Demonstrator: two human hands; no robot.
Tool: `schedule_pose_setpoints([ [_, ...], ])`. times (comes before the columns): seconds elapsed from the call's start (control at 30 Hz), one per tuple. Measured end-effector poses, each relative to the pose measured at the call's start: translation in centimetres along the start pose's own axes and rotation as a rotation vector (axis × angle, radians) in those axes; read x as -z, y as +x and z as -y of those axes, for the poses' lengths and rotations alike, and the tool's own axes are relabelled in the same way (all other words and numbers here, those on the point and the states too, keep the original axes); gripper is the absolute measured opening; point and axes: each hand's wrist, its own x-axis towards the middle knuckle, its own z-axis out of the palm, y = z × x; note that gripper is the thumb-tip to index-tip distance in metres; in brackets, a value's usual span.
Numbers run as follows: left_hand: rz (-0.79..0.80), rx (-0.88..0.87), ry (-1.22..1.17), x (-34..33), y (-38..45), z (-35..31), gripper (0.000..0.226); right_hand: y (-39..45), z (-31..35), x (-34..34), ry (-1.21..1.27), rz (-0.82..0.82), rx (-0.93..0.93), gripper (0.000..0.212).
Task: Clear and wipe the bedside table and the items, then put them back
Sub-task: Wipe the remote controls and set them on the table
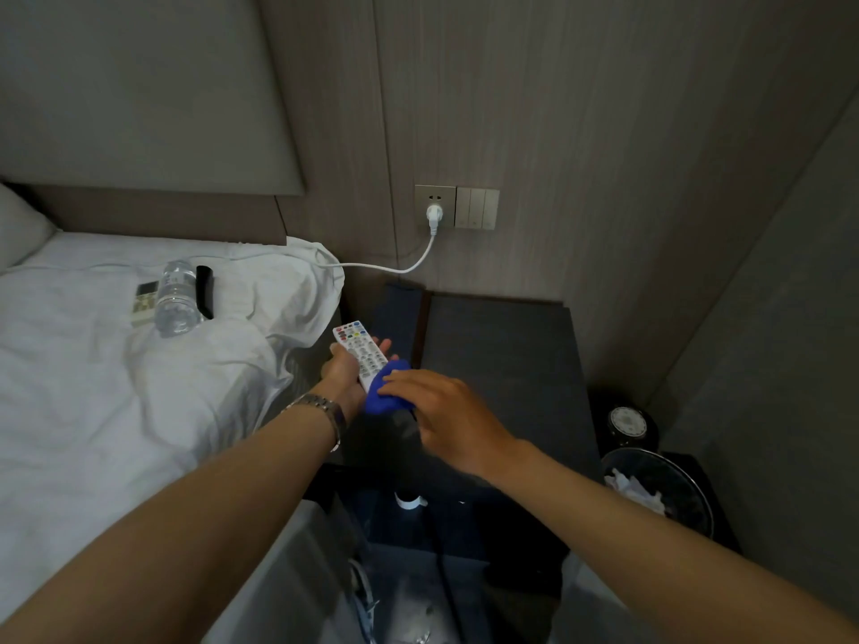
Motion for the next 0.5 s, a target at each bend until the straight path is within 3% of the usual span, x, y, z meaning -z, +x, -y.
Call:
schedule_pose_setpoints([
  [0.1, 0.013, 0.019, 0.088, 0.5, 0.0, -0.3, 0.064, 0.0, -0.2, -0.4, 0.208, -0.182, -0.154, 0.04],
  [0.27, 0.066, 0.028, 0.264, 0.8, -1.0, -0.3, 0.011, 1.4, -0.1, 0.1, 0.518, -0.548, -0.7, 0.033],
  [0.4, 0.144, 0.105, 0.26, 0.3, -2.9, 0.6, 0.014, 3.3, -1.4, 0.6, 0.585, -0.638, -0.859, 0.027],
  [0.5, 0.223, 0.176, 0.231, -0.4, -4.0, 1.3, 0.042, 4.4, -2.2, 0.6, 0.635, -0.677, -0.919, 0.025],
])
